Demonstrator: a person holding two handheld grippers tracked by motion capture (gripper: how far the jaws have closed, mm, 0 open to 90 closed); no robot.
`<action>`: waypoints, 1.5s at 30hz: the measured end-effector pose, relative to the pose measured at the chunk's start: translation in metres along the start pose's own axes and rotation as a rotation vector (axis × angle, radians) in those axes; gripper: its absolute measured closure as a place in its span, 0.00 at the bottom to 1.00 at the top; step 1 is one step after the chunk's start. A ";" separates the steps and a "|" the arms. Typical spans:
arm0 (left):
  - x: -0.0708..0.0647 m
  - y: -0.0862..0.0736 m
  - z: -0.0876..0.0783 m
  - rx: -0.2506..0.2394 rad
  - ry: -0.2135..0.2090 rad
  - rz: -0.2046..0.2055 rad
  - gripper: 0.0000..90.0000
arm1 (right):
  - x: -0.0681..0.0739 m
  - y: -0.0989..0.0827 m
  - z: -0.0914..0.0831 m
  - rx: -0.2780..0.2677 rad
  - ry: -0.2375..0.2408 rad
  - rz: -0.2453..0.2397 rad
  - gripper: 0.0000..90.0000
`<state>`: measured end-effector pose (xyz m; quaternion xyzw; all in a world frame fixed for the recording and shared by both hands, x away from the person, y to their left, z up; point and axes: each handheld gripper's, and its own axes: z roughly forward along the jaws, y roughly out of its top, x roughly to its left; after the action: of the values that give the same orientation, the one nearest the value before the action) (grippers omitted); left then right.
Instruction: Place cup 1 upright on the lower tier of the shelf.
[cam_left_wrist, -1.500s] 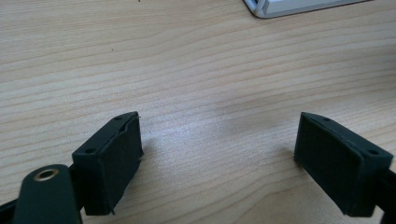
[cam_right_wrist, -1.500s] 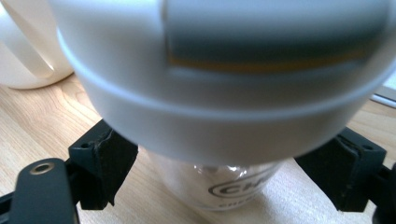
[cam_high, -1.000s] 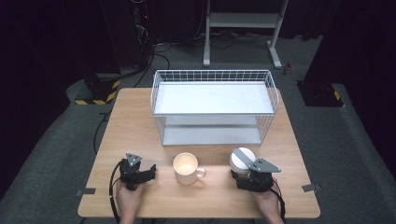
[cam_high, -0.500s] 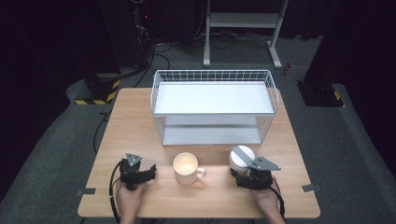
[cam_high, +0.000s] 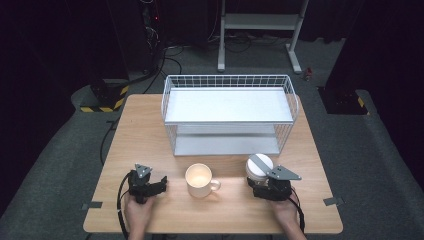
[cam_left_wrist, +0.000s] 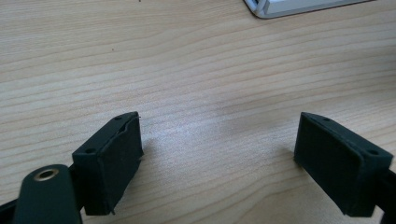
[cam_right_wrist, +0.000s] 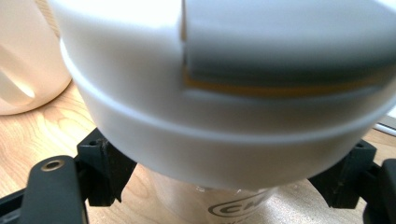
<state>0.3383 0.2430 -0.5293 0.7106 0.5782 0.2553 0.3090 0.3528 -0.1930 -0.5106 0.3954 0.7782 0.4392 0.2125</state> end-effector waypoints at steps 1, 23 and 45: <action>0.000 0.000 0.000 0.000 0.000 0.000 0.17 | 0.000 0.000 0.000 0.002 0.000 0.002 0.21; 0.000 0.000 0.000 0.000 0.000 0.000 0.17 | -0.008 0.014 0.009 -0.001 -0.014 0.000 0.21; 0.000 0.000 0.000 0.000 0.000 0.000 0.17 | -0.019 0.040 0.033 0.001 -0.049 0.013 0.21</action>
<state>0.3383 0.2430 -0.5293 0.7104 0.5784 0.2554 0.3089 0.4033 -0.1795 -0.4943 0.4114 0.7704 0.4302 0.2284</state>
